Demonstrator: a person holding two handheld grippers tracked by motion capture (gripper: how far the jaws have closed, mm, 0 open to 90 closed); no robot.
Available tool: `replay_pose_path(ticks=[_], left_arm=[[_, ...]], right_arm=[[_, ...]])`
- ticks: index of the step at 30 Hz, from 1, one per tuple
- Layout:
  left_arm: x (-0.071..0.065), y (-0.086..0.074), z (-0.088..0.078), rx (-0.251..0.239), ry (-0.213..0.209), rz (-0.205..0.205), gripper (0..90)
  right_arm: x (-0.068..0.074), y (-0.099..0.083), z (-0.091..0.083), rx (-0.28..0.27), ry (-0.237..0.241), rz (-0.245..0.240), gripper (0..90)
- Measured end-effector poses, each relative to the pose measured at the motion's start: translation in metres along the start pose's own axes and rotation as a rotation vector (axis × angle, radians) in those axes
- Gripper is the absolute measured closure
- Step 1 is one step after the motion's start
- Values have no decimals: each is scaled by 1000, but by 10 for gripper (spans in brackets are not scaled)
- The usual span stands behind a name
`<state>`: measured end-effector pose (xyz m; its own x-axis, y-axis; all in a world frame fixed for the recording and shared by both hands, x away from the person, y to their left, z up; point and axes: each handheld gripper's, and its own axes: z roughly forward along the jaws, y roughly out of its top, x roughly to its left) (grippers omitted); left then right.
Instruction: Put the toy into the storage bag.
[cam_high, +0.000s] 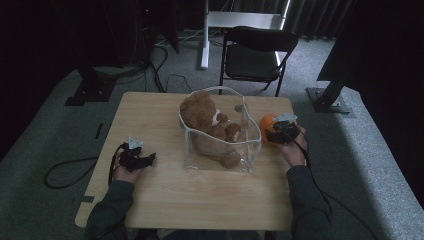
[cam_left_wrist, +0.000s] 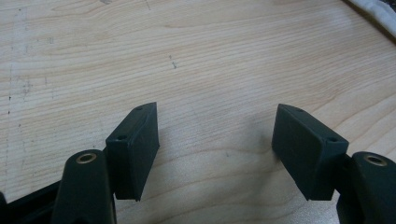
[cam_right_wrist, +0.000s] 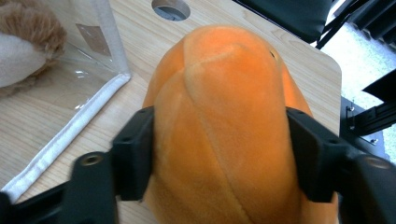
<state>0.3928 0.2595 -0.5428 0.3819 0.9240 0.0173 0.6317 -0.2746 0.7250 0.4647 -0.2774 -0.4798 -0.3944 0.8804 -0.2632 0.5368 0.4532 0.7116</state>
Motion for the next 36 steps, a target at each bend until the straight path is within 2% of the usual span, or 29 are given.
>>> replay_pose_path(ticks=[11,16,19,26,36], left_arm=[[0,0,0,0,0,0,325],[0,0,0,0,0,0,325],[0,0,0,0,0,0,325],[0,0,0,0,0,0,325],[0,0,0,0,0,0,325]], right_arm=[[-4,-2,-3,-28,3,35,474],[-5,-4,-7,-53,-9,30,513],[-6,-5,-8,-62,-13,28,523],[-9,-5,-11,-79,-14,59,530],[-9,-5,-15,-97,-1,62,540]])
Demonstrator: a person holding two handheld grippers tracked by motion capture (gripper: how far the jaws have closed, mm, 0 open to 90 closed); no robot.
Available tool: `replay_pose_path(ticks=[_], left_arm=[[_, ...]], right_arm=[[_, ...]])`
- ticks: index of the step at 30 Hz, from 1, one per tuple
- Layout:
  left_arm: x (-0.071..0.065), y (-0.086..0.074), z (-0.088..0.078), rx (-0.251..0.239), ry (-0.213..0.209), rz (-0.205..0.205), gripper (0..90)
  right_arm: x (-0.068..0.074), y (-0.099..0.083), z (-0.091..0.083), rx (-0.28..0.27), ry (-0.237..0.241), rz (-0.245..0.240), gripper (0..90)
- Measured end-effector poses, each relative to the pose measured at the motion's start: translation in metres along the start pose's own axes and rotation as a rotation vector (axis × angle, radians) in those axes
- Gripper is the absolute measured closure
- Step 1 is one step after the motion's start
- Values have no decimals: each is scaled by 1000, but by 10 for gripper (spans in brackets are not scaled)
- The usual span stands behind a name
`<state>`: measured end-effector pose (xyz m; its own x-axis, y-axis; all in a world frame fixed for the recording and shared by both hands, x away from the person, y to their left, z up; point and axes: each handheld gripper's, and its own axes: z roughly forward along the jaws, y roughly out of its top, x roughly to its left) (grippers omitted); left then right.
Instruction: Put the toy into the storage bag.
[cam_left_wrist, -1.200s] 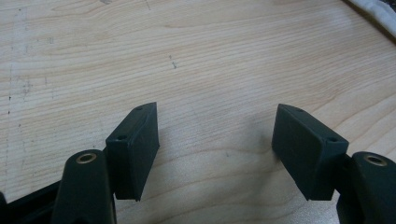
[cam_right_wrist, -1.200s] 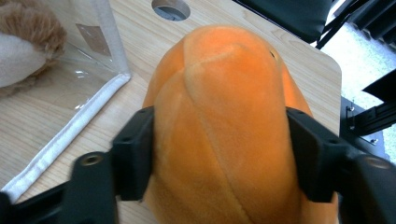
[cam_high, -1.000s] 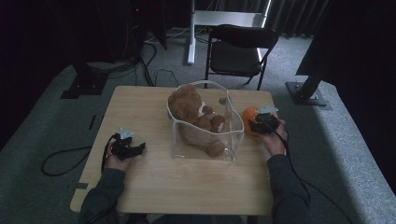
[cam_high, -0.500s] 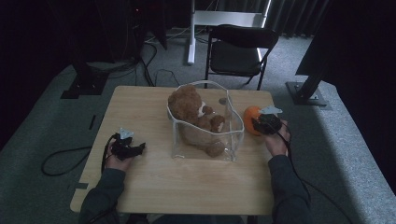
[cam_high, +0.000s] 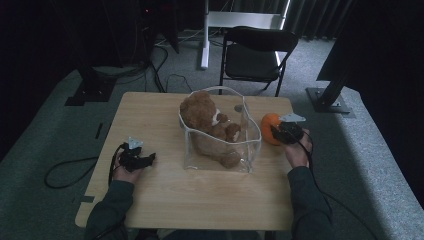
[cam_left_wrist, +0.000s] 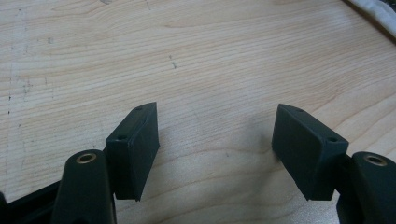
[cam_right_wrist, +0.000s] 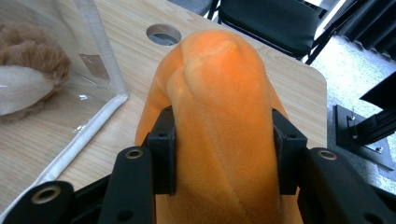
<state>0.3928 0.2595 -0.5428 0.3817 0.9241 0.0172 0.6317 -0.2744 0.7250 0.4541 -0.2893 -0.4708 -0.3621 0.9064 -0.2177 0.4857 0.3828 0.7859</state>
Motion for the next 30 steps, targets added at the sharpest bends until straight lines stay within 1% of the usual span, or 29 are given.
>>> replay_pose_path(ticks=[7,12,30], left_arm=[[0,0,0,0,0,0,325],[0,0,0,0,0,0,325],[0,0,0,0,0,0,325]], right_arm=[[1,3,-5,-18,2,1,540],[0,7,-12,-39,7,8,540],[2,19,-29,-67,11,-9,539]])
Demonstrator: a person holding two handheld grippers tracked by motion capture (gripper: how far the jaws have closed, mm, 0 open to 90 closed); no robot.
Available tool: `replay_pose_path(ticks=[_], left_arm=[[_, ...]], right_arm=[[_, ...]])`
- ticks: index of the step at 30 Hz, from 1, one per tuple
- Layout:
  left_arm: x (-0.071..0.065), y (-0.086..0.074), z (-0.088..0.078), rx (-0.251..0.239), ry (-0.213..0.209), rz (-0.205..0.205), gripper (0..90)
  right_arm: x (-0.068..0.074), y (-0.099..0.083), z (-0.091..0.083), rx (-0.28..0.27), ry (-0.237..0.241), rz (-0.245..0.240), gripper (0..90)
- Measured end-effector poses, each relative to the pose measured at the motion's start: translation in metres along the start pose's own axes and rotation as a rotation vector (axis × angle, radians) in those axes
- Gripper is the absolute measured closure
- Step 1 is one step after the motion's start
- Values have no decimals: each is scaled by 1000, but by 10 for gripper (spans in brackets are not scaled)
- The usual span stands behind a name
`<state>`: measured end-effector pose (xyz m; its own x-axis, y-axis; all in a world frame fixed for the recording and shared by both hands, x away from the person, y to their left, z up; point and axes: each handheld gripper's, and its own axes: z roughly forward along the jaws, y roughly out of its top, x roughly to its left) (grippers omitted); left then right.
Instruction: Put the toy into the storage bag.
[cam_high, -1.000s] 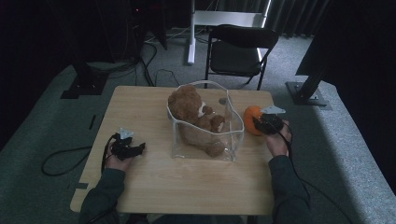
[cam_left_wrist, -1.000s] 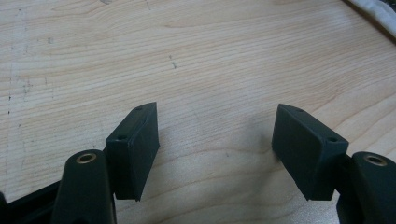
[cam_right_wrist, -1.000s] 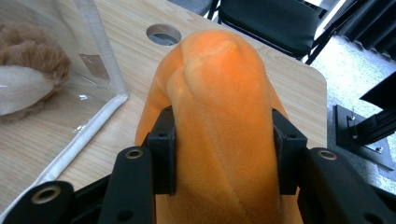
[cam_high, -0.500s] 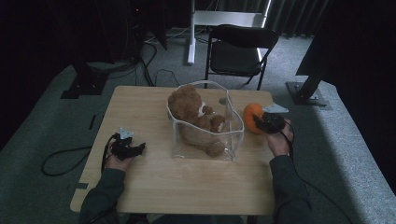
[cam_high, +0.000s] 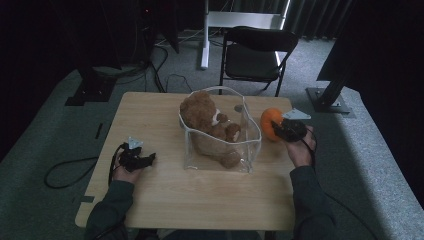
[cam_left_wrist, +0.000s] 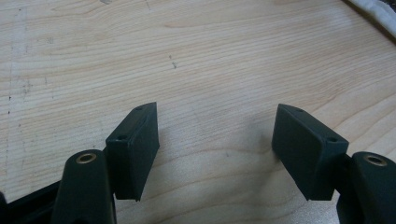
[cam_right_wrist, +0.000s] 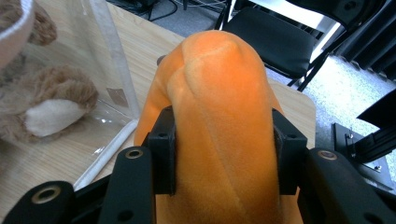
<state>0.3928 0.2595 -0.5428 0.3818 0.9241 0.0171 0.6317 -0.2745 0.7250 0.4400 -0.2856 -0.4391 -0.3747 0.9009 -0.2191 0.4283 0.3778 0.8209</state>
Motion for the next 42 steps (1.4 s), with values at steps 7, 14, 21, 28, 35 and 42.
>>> replay_pose_path(ticks=[7,14,21,28,35,42], left_arm=[[0,0,0,0,0,0,325],[0,0,0,0,0,0,325],[0,0,0,-1,0,-1,325],[0,0,0,-1,0,-1,325],[0,0,0,-1,0,-1,325],[0,0,0,-1,0,-1,325]], right_arm=[[1,5,-5,-11,1,-10,538],[1,8,-8,-15,-4,-15,538],[1,12,-14,-28,-6,-23,538],[2,17,-19,-35,-7,-36,538],[2,21,-23,-45,-5,-37,538],[2,25,-27,-53,-7,-48,538]])
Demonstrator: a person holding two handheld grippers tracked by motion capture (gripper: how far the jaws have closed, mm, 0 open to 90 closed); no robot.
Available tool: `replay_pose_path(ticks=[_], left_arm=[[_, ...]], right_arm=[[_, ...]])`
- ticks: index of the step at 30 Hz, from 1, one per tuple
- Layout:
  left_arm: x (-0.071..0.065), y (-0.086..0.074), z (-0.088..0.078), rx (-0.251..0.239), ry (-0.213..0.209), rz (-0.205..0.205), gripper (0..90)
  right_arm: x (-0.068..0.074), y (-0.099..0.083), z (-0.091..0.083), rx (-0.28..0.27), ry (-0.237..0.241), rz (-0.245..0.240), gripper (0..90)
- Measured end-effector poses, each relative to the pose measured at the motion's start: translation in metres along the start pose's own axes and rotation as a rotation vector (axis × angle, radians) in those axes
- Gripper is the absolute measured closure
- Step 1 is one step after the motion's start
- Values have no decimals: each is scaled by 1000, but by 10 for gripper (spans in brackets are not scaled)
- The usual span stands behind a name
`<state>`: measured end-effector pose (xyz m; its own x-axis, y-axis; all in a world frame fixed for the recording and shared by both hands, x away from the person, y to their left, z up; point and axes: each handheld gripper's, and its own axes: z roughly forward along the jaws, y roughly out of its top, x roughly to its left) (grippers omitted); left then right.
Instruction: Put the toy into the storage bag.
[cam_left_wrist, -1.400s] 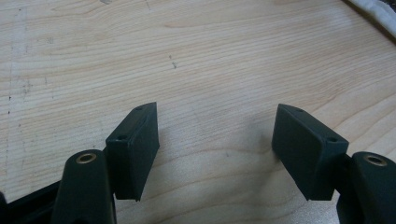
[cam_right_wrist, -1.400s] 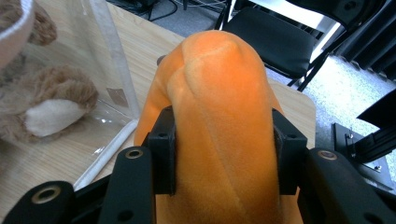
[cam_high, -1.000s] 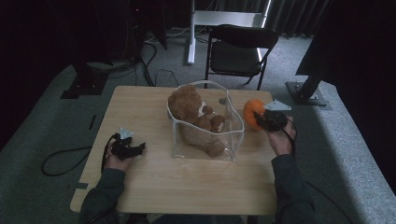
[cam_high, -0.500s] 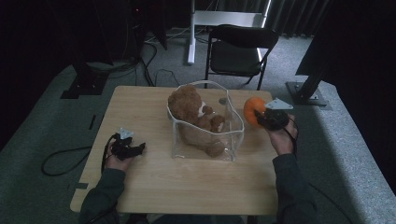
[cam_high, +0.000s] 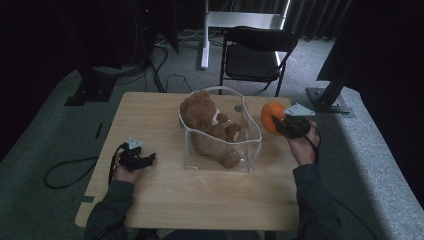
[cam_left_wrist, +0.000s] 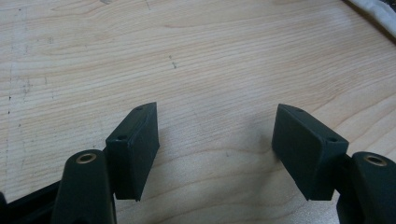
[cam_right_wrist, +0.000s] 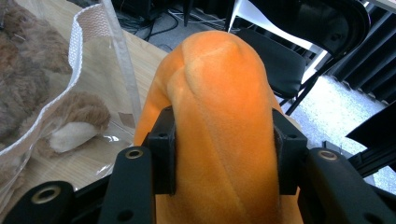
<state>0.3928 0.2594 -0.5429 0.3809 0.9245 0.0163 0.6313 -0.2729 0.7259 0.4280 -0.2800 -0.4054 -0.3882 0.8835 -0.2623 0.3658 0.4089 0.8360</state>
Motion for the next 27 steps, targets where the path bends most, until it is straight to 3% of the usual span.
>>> replay_pose_path(ticks=[27], left_arm=[[0,0,0,2,-1,0,325]], right_arm=[[6,18,-21,-47,-5,-41,537]])
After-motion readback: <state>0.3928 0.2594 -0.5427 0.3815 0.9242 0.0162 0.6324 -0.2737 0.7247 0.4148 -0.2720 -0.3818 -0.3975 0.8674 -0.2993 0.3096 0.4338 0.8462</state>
